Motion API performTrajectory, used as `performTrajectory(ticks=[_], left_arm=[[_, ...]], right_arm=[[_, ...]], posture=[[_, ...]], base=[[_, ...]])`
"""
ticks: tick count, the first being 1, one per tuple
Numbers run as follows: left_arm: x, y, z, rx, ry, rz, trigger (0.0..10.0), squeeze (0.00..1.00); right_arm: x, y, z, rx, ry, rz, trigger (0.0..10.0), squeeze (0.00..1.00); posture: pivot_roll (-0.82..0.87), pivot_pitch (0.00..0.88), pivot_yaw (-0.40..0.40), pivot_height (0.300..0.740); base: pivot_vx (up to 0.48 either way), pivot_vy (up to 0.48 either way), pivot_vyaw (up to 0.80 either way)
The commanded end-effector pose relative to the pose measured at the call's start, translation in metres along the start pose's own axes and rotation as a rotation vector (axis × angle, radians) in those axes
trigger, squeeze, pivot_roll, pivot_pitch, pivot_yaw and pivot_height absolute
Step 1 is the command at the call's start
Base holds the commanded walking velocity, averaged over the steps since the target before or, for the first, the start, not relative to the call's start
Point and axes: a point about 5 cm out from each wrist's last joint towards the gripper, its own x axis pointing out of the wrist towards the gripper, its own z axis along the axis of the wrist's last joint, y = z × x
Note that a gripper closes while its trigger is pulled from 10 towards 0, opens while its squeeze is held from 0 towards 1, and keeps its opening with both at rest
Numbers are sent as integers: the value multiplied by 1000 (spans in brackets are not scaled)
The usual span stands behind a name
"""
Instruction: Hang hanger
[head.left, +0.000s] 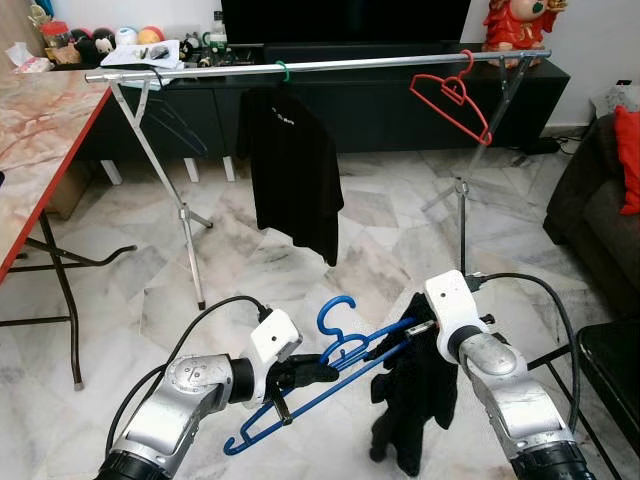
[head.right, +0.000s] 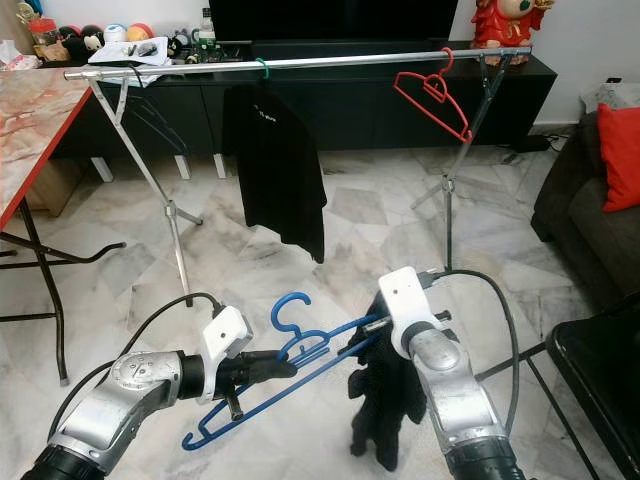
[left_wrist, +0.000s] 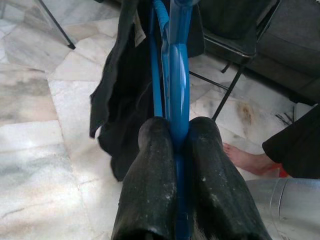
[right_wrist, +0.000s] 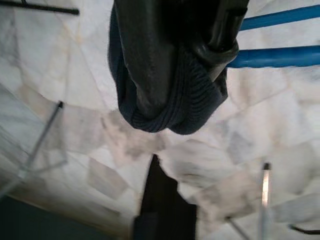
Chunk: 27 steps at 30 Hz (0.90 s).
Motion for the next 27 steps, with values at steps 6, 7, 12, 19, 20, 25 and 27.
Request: performTrajectory(ticks=[6,7,12,19,20,25,27], left_arm=[[6,-4,13,24,-71,-21,10000,0],[6,-4,14,25,-70,-21,10000,0],[8,-5,12,35,-63,-21,10000,0],[12,-8,12,32,-67,-27,10000,0],[12,-8,12,32,-66,-27,10000,0],[11,-7,10,36,-53,-22,10000,0],[11,-6,10,36,-53,-19,10000,0]], right_arm=[[-6,11,11,-82,-65,140,10000,0],[-8,10,10,-104,-60,157,10000,0],[-17,14,14,-195,-104,280,10000,0],[-46,30,31,-291,-262,550,10000,0],[-47,29,30,-310,-258,552,10000,0],[-44,17,15,-446,-166,502,10000,0],[-36,3,9,-578,-100,370,10000,0]], posture=[[-23,122,-17,740],[-23,121,-17,740],[-26,124,-16,740],[-33,130,-14,740],[-34,132,-13,740],[-34,135,-12,740],[-32,136,-12,740]], base=[[0,0,0],[0,0,0],[0,0,0],[0,0,0],[0,0,0],[0,0,0],[0,0,0]])
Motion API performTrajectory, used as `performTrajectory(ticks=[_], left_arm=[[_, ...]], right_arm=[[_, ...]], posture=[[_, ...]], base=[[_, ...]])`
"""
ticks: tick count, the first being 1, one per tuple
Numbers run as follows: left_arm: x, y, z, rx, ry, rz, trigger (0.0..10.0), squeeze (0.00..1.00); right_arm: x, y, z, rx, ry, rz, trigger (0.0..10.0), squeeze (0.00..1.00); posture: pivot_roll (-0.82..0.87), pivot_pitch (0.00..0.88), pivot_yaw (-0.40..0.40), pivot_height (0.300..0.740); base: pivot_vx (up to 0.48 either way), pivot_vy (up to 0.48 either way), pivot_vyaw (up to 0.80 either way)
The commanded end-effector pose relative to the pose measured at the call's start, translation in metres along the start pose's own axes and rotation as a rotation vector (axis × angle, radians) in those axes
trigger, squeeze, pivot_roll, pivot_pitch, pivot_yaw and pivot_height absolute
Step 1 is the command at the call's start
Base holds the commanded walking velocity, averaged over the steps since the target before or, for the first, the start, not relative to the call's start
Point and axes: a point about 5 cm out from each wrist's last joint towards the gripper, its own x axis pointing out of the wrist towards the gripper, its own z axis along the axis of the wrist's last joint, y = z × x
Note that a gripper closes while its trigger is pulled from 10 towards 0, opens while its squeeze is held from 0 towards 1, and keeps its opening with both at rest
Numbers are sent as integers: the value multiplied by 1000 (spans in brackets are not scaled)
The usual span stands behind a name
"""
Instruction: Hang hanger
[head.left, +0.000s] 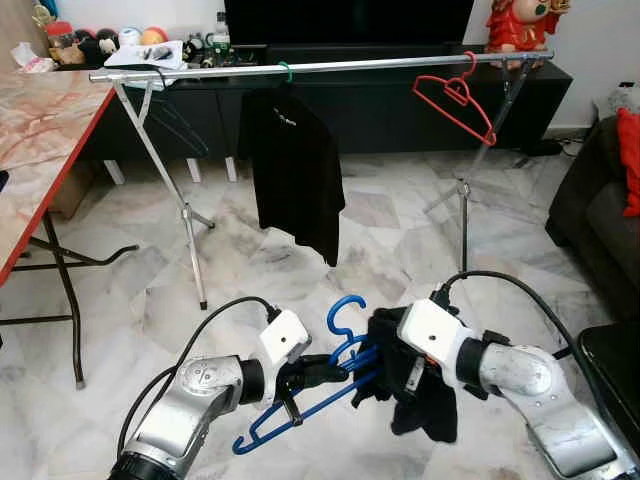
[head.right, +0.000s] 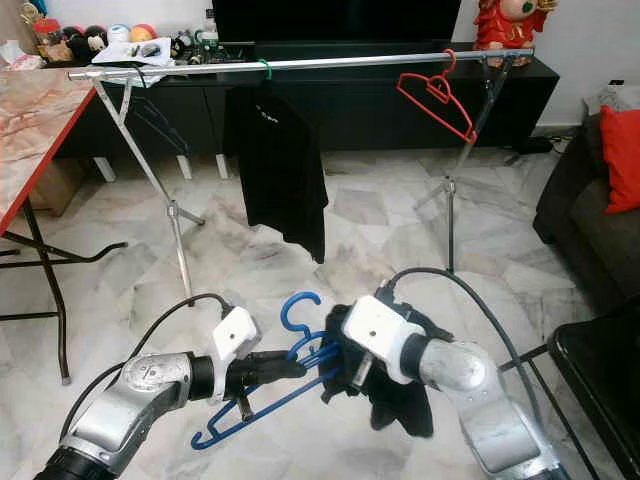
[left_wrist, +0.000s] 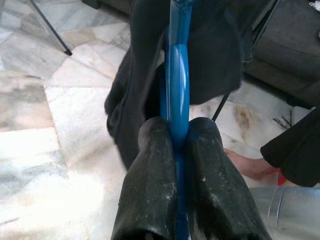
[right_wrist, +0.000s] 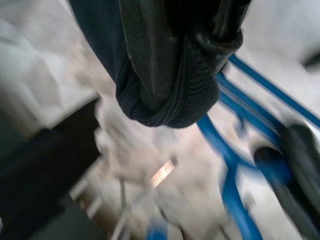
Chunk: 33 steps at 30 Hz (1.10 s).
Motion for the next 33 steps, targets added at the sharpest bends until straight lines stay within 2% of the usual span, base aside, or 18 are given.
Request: performTrajectory(ticks=[1,3,5,6,10,15,25,33], left_arm=[[2,-1,8,32,-30,-10,10000,0],[2,-1,7,33,-29,-9,10000,0],[1,-1,7,32,-28,-8,10000,0],[0,-1,6,31,-26,-7,10000,0],[-4,0,4,32,-14,-5,10000,0],[-5,0,3,35,-10,-13,10000,0],[-13,-11,-2,79,52,-163,10000,0],[-5,-7,1,81,21,-110,10000,0]], right_arm=[[2,-11,-10,-119,101,-94,10000,0],[3,-23,-17,-139,153,-193,10000,0],[2,-28,-20,-120,168,-238,10000,0],[0,-35,-25,-108,203,-299,10000,0],[-3,-43,-35,-82,260,-365,10000,0],[-1,-43,-39,-90,258,-379,10000,0],[5,-44,-37,-60,224,-398,10000,0],[10,-39,-29,-43,164,-359,10000,0]], posture=[[-35,137,-11,740],[-33,138,-12,740],[-30,138,-12,740],[-30,139,-13,740],[-30,141,-15,740],[-30,141,-16,740],[-29,141,-20,740],[-32,142,-19,740]], base=[[0,0,0],[0,0,0],[0,0,0],[0,0,0],[0,0,0],[0,0,0],[0,0,0],[0,0,0]])
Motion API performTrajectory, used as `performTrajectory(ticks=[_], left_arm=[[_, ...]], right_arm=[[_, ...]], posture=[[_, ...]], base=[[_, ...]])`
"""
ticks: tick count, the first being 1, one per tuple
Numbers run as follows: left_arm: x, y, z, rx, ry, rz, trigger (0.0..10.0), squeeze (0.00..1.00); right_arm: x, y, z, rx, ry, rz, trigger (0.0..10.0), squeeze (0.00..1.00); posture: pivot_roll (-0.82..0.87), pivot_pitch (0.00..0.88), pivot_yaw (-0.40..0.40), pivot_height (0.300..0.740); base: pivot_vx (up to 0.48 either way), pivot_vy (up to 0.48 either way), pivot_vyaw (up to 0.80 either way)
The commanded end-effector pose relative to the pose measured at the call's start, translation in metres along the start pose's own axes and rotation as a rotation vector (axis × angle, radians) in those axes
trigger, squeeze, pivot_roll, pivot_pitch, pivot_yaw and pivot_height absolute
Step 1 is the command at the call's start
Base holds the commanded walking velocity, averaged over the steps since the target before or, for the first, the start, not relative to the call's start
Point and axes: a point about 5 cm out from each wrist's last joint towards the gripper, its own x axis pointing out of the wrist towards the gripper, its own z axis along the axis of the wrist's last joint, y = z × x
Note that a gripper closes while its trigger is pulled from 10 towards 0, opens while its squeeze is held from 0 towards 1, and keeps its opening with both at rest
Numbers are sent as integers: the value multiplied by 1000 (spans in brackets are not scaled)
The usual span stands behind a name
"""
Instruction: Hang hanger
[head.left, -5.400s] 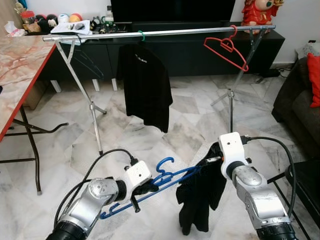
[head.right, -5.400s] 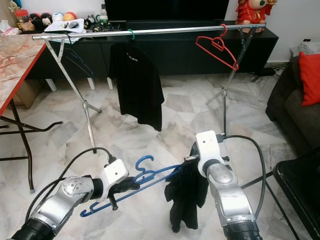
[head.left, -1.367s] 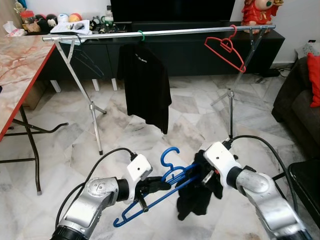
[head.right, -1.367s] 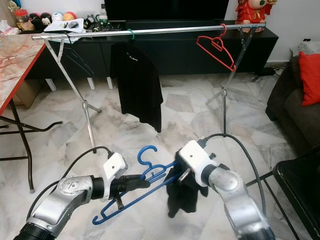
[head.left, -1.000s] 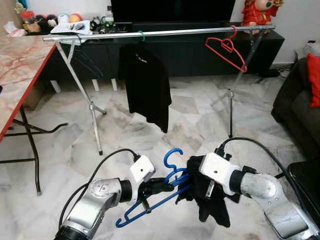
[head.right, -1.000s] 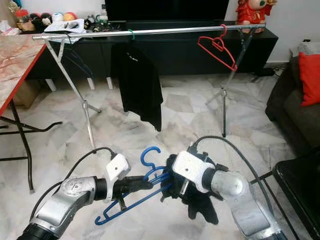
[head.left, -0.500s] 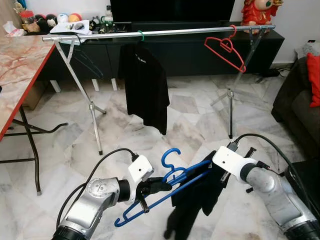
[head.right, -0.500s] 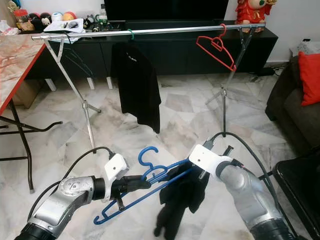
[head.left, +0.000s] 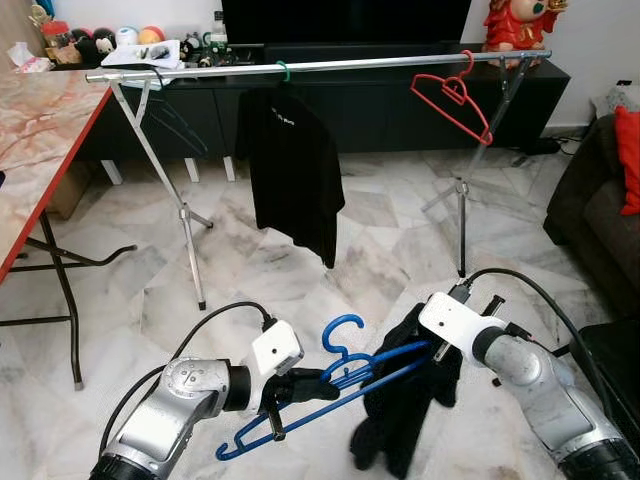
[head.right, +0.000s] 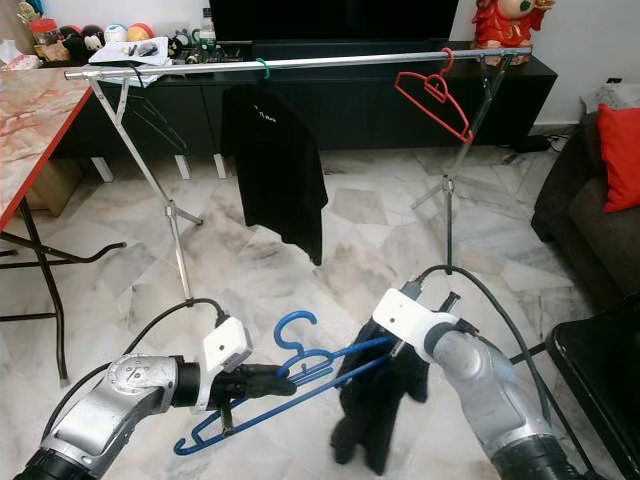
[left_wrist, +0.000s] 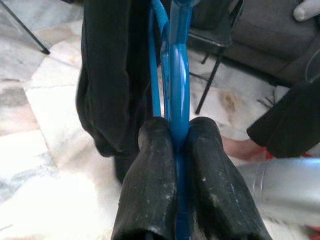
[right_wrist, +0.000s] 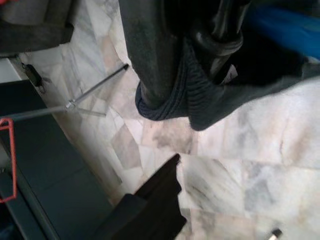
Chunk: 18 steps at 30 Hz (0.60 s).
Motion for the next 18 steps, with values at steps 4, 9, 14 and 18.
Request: performTrajectory(ticks=[4,9,14,18], left_arm=[[8,8,4,43,-12,83,10000,0],[3,15,-3,31,47,138,10000,0],[-12,17,-20,40,162,156,10000,0],[-19,19,-26,48,195,180,10000,0]], right_arm=[[-1,-5,15,16,-76,-3,10000,0],[0,-4,15,30,-74,-9,10000,0],[1,-8,10,35,-40,-47,10000,0],[2,-12,9,36,-30,-69,10000,0]], posture=[[-34,142,-20,740],[-30,141,-19,740],[-25,139,-18,740],[-25,137,-19,740]], base=[[0,0,0],[0,0,0],[0,0,0],[0,0,0]])
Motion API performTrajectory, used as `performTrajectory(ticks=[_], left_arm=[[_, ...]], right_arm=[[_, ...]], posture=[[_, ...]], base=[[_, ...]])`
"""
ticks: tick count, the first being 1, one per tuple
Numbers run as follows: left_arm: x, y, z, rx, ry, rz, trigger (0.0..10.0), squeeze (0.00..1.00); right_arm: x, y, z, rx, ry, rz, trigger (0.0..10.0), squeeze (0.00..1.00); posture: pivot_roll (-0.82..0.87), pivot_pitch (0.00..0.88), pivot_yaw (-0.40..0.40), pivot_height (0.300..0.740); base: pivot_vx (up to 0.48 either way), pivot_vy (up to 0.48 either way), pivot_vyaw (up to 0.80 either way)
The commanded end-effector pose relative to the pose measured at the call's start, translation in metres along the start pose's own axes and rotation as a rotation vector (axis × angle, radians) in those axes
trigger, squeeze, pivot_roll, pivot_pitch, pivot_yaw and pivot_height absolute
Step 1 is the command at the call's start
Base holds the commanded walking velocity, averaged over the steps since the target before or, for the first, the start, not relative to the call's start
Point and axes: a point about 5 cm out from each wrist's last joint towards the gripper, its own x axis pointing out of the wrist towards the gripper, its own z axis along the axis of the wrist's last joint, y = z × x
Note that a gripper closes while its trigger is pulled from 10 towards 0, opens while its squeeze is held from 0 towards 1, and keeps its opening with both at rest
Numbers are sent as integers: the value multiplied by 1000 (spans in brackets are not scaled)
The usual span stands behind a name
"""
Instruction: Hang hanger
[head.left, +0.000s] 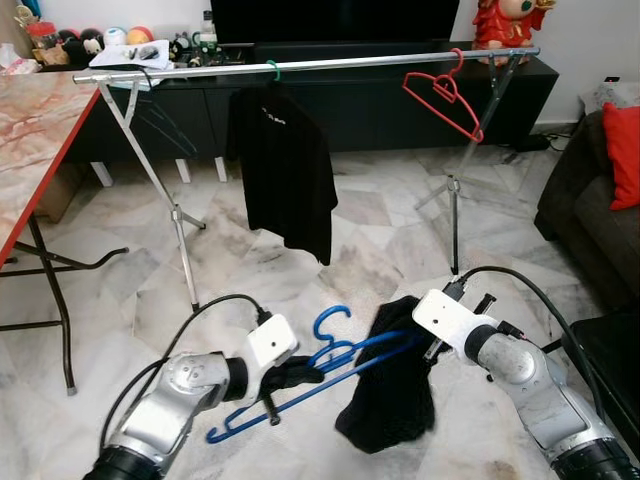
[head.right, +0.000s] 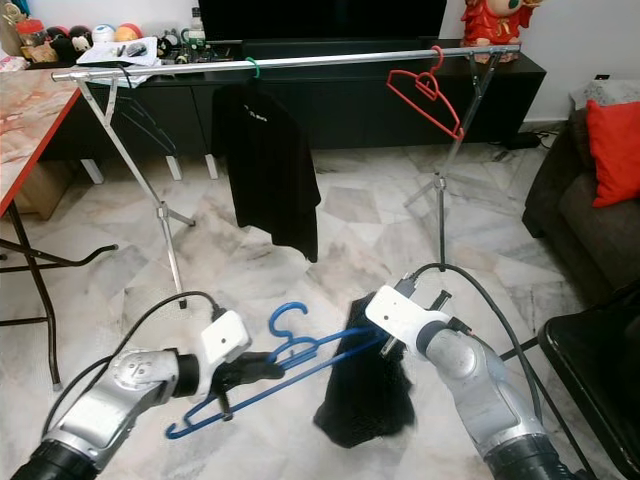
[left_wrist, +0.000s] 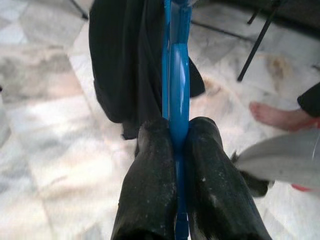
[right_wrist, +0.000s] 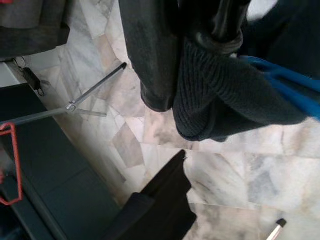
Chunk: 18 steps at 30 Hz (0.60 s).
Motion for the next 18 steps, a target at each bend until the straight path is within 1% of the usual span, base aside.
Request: performTrajectory(ticks=[1,5,8,11,13,16,18], left_arm=[[-3,2,-6,-6,30,13,10000,0],[-8,10,-3,0,11,64,10000,0],[-6,11,3,2,-18,83,10000,0],[-1,11,10,-2,-66,91,10000,0],[0,11,11,-1,-71,92,10000,0],[2,9,19,-17,-125,88,10000,0],[2,6,26,-45,-179,64,10000,0]], right_arm=[[1,-10,3,12,-8,-43,10000,0],[1,-10,3,12,-6,-44,10000,0],[1,-7,4,11,-10,-37,10000,0],[3,-4,5,14,-17,-32,10000,0],[3,-4,6,14,-17,-32,10000,0],[3,-3,6,15,-21,-26,10000,0],[4,0,6,11,-20,-19,10000,0]], posture=[[-24,137,-19,740],[-21,133,-21,740],[-22,130,-20,740],[-26,128,-20,740],[-26,128,-20,740],[-24,127,-20,740],[-24,127,-20,740]], base=[[0,0,0],[0,0,0],[0,0,0],[0,0,0],[0,0,0],[0,0,0],[0,0,0]])
